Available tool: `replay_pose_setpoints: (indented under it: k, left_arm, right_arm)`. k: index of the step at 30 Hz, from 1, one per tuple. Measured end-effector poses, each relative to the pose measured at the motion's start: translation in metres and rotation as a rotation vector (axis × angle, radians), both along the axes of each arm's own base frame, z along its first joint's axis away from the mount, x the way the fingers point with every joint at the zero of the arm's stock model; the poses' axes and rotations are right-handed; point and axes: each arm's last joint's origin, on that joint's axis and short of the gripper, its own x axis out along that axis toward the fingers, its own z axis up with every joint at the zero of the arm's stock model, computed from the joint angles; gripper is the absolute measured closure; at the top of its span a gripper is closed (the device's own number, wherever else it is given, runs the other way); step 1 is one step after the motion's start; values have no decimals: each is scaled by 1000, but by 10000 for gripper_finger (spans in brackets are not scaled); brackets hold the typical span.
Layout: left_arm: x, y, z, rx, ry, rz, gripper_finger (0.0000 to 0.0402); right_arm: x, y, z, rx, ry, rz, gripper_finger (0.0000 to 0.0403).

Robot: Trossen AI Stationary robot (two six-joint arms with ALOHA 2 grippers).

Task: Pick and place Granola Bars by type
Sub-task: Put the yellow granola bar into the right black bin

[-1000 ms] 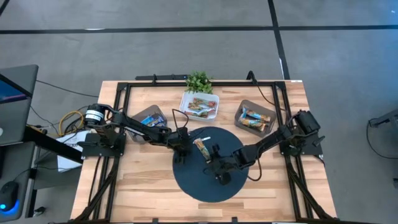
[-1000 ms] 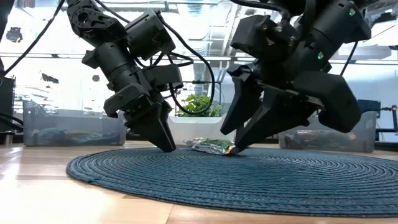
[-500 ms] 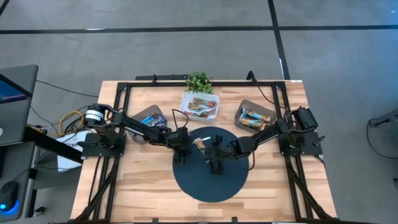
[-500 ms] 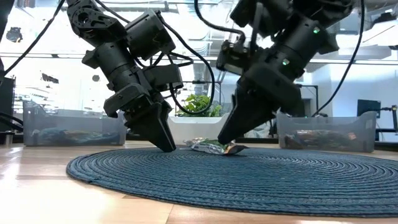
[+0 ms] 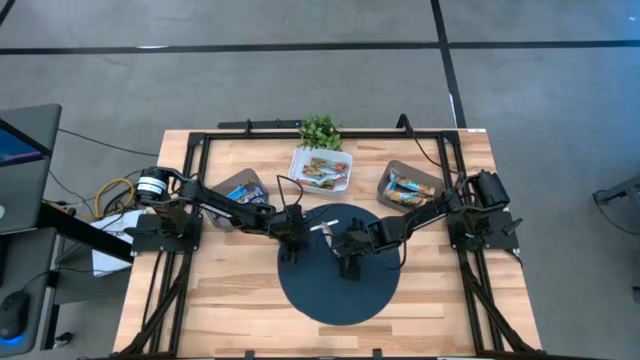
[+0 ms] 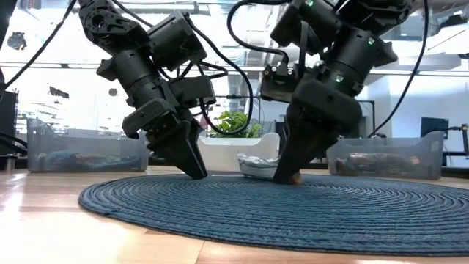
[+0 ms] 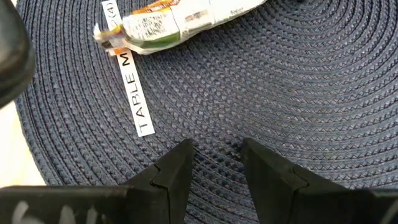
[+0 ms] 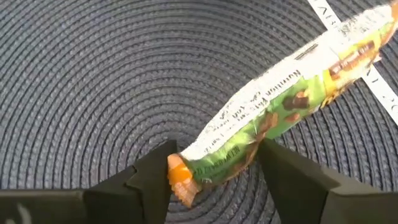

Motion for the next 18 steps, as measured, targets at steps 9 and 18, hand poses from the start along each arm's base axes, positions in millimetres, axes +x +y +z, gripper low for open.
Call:
replay_pose_setpoints:
  k: [9,18]
  left_arm:
    - [0,0,0,1,0,-2,265]
    - [0,0,0,1,0,-3,265]
  right_arm:
    - [2,2,9,-88,62,43,261]
    - [2,17,17,-191,85,88,376]
